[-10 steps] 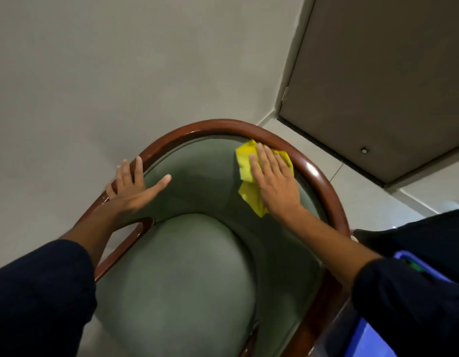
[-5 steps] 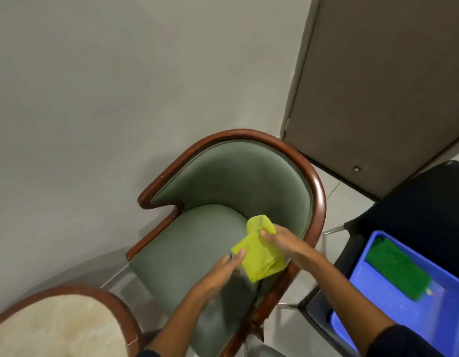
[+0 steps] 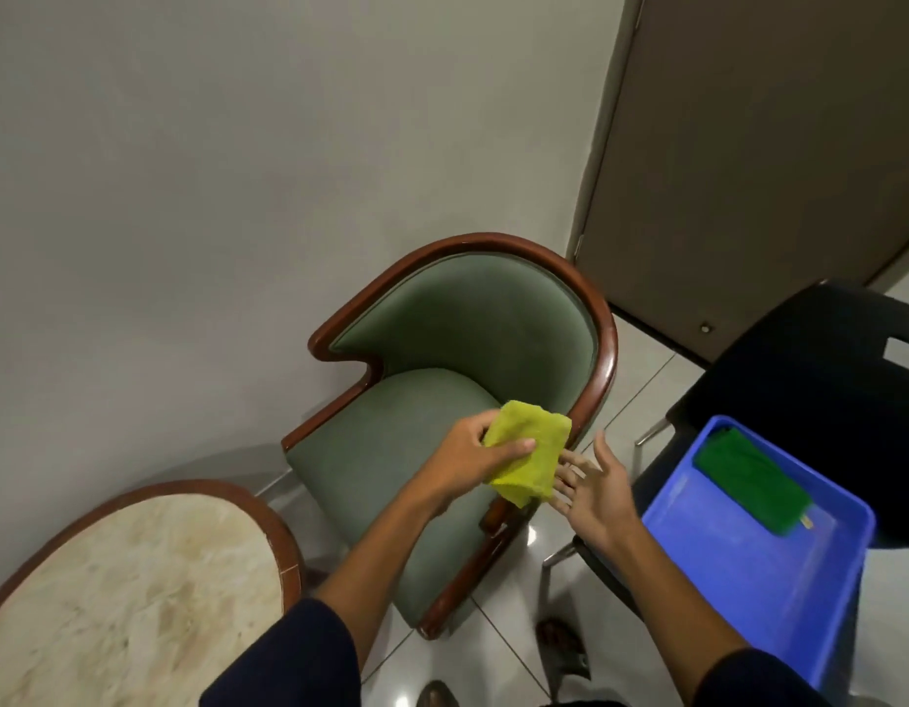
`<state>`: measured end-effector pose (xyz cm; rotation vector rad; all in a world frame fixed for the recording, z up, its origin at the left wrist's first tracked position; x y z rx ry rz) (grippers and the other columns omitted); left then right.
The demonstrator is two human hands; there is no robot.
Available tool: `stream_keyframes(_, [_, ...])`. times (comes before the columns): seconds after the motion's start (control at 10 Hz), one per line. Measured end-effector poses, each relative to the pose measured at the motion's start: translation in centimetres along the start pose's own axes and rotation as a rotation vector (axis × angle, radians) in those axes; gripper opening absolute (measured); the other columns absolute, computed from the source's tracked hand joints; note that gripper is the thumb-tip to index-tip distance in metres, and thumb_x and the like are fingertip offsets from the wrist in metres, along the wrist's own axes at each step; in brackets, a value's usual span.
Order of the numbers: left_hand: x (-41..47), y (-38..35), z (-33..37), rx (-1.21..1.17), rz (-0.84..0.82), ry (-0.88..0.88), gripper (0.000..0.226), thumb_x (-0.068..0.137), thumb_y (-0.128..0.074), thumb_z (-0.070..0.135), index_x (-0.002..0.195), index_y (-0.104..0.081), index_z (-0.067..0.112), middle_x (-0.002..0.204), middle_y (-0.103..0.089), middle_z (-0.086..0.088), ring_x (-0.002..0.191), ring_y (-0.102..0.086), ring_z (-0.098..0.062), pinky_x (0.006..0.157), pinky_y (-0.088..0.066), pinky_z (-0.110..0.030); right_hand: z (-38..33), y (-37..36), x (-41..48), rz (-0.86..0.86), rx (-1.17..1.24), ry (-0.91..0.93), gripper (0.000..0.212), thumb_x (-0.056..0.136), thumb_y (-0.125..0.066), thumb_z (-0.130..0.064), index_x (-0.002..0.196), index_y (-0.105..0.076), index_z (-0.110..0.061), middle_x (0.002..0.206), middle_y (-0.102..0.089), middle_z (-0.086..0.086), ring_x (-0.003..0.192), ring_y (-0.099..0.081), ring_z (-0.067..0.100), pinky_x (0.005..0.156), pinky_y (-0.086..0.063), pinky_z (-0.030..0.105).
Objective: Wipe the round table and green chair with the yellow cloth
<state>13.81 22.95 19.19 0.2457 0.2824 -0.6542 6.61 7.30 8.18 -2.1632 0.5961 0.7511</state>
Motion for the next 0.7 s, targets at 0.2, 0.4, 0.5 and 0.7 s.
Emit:
stream_keyframes(0.2, [3.4,-6.7,0.6,-0.123,-0.264,0.127,0.017,0.093,-0.066,0.010,0.110,-0.068,0.010,0.102,-0.073,-0.008,0.090,-0.069,-0.019,0.087,-0.058,-0.031,-0.5,6.6,-1.1,-0.125,0.274,-0.137,0.089,0.071,-0.065,-0.068,0.128,-0.059,0.001,0.134,-0.057,0.026,0.126,-0.052,0.045,0.108,-0.037,0.060])
stream_keyframes(0.4, [8.8,-18.2,-5.0,0.258,-0.183,0.224,0.042,0.086,-0.072,0.023,0.118,-0.063,-0.002,0.101,-0.067,-0.014,0.093,-0.060,-0.020,0.090,-0.053,-0.043,-3.0,23.1,-3.7,0.250,0.106,-0.123,0.058,0.074,-0.066,-0.012,0.130,-0.055,0.002,0.097,-0.076,0.018,0.084,-0.074,0.032,0.073,-0.062,0.045])
stream_keyframes(0.5, [10.4,-23.4,-9.0,0.412,-0.215,0.271,0.049,0.074,-0.072,0.034,0.112,-0.064,0.005,0.100,-0.069,-0.017,0.095,-0.065,-0.027,0.087,-0.051,-0.040,-2.9,29.7,-4.2,0.432,-0.086,-0.181,0.043,0.079,-0.065,-0.008,0.121,-0.062,0.001,0.104,-0.072,0.022,0.082,-0.070,0.033,0.071,-0.059,0.040])
stream_keyframes(0.7, [12.5,-28.6,-12.8,0.602,-0.210,0.272,0.070,0.085,-0.073,0.020,0.146,-0.038,0.017,0.139,-0.054,-0.015,0.127,-0.053,-0.032,0.103,-0.045,-0.040,-4.1,37.5,-4.1,0.800,-0.632,-0.195,0.047,0.081,-0.073,-0.042,0.108,-0.061,-0.005,0.103,-0.064,0.016,0.095,-0.064,0.029,0.076,-0.055,0.035])
Point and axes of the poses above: each hand's wrist, its own x-axis towards the middle knuckle, its own y-axis out of the back of the hand, z = x × y, the point moved 6 cm from there along x, towards the middle knuckle
